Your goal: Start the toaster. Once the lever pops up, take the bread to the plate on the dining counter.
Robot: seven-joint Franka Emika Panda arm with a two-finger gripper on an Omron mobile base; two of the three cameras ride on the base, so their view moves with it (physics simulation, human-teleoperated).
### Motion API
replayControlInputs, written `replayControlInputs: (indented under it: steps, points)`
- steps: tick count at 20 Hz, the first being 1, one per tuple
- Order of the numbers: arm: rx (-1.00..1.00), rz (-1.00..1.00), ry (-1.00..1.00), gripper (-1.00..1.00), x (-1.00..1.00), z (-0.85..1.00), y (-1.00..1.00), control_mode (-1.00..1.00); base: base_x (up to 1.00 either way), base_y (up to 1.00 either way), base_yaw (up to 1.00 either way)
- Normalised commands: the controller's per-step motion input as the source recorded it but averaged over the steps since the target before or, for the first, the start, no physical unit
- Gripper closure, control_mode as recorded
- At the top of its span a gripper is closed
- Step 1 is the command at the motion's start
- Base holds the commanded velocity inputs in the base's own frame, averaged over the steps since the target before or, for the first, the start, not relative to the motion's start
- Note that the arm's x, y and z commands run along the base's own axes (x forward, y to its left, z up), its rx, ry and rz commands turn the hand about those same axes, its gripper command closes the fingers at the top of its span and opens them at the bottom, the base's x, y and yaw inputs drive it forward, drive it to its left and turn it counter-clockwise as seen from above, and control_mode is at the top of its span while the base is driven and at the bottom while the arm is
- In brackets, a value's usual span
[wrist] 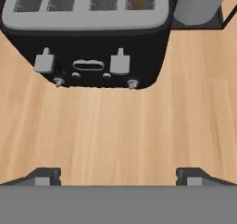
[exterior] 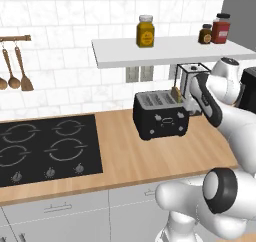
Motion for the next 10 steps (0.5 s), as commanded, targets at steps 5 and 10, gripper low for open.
replayControlInputs:
  steps: [5,10]
  points:
    - [0.0,0.0,-0.03,-1.0,0.19,-0.34,-0.14,-1.0,0.0,0.0,0.0]
    - [0.0,0.0,-0.02,-1.0,0.33,-0.13,-0.3,-1.0,0.0,0.0,0.0]
